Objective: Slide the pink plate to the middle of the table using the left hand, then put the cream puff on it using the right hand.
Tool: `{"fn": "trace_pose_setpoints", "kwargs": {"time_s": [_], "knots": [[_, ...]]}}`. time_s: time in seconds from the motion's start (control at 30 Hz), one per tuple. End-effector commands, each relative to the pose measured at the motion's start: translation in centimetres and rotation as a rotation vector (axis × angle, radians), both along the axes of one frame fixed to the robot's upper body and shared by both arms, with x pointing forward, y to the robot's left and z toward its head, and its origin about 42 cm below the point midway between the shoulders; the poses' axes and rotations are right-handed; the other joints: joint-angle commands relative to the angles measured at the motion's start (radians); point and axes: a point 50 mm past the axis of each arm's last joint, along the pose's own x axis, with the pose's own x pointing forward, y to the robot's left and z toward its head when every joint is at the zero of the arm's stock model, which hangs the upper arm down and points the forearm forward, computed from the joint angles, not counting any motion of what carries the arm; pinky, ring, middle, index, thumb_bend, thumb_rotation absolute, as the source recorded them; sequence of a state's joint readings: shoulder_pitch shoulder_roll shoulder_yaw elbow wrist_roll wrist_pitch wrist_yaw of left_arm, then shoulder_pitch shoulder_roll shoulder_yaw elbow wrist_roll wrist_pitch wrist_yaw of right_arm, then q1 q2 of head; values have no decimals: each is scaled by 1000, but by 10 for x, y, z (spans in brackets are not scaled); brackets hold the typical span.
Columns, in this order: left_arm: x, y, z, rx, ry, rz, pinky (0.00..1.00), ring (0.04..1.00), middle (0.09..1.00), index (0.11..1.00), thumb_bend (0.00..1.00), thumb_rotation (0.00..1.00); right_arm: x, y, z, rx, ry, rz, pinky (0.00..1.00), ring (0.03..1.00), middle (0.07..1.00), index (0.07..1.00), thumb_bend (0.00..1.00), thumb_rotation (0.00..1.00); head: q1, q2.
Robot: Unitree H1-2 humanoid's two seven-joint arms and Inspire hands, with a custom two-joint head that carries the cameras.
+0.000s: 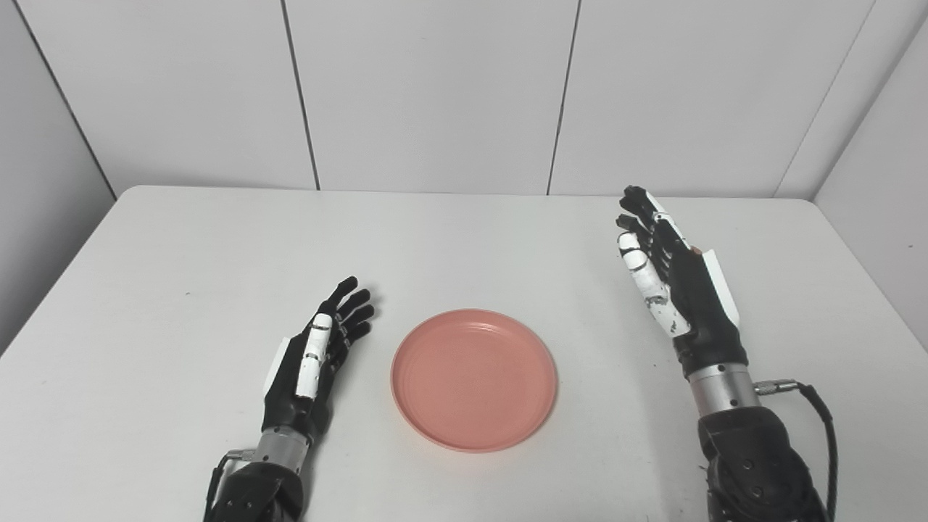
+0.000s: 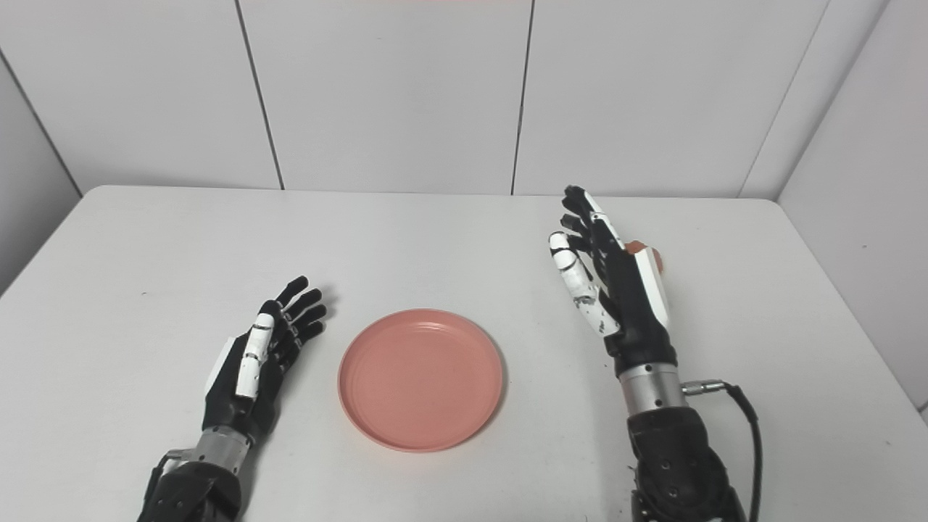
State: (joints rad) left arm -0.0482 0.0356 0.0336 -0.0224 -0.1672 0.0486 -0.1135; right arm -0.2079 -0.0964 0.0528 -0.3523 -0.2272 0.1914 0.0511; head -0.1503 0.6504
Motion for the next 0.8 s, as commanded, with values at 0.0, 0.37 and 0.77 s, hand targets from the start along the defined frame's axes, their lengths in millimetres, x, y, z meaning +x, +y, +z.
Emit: {"fn": "trace_pose_setpoints", "kwargs": {"time_s": [0.0, 0.37, 0.77], "knots": [[-10, 7, -9, 13, 21, 0, 898, 876, 882, 868, 459, 1000, 6, -2, 27, -33, -73, -1, 839, 880, 918, 904, 390, 776, -15, -5], [-28, 11, -18, 23, 33, -11, 889, 868, 876, 869, 445, 1000, 35, -27, 60, -327, -170, -163, 787, 875, 918, 900, 501, 755, -69, -13], [-30, 21, -22, 9, 44, -16, 905, 881, 887, 877, 428, 1000, 62, -52, 75, -525, -104, -284, 727, 868, 908, 876, 778, 413, -118, -20]]}}
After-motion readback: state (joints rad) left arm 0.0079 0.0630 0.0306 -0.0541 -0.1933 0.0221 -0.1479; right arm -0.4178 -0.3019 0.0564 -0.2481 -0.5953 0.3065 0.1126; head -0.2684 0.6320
